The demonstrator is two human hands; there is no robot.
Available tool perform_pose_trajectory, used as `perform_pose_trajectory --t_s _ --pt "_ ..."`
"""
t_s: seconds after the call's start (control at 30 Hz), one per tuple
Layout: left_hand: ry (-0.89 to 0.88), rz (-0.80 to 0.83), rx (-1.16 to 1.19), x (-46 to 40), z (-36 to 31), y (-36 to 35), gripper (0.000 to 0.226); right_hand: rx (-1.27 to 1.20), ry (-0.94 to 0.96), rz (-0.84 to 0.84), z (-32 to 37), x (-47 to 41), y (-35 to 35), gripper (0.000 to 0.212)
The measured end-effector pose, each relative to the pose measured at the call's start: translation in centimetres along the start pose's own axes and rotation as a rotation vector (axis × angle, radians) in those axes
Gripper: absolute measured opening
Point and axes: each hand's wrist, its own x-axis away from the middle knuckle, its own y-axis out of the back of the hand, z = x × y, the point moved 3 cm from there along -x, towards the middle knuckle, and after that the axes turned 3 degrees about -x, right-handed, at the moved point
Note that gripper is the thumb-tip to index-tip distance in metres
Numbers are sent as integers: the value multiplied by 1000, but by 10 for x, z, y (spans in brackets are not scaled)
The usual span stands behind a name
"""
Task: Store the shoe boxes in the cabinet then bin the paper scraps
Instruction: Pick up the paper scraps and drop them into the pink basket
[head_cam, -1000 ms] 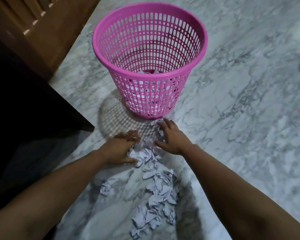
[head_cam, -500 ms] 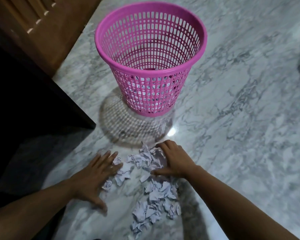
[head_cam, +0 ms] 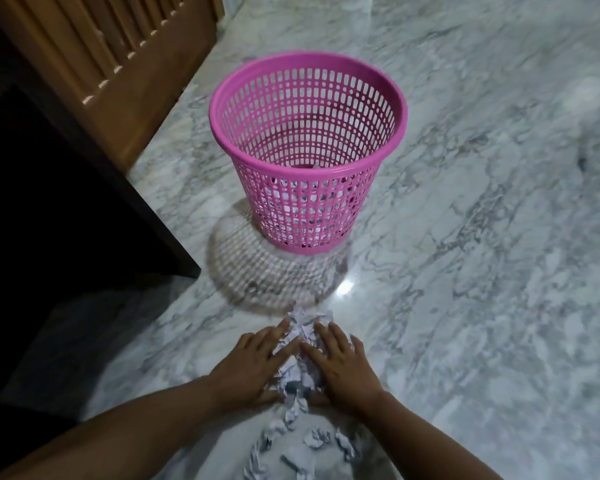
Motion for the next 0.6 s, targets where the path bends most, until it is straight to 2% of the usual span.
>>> perform_pose_trajectory --t_s 0.1,0.17,0.27,0.33,0.43,0.5,0.6 --pt "23 74 -40 -18 8 6 102 11 9 -52 4 -4 1 102" --pt "11 119 -97 -27 9 9 97 -26 46 -91 5 -5 -1 86" --pt "28 182 -54 -34 4 13 77 -101 56 -149 10 0 4 52" --pt "64 184 55 -36 -2 14 60 -154 23 -180 8 1 9 39" --pt "85 150 125 -40 -6 19 40 -220 -26 -202 -4 3 14 37" --pt "93 159 133 -43 -6 22 38 -293 -77 -229 -16 7 13 40" --pt "92 138 179 -40 -3 25 38 -496 -192 -332 -31 13 16 33"
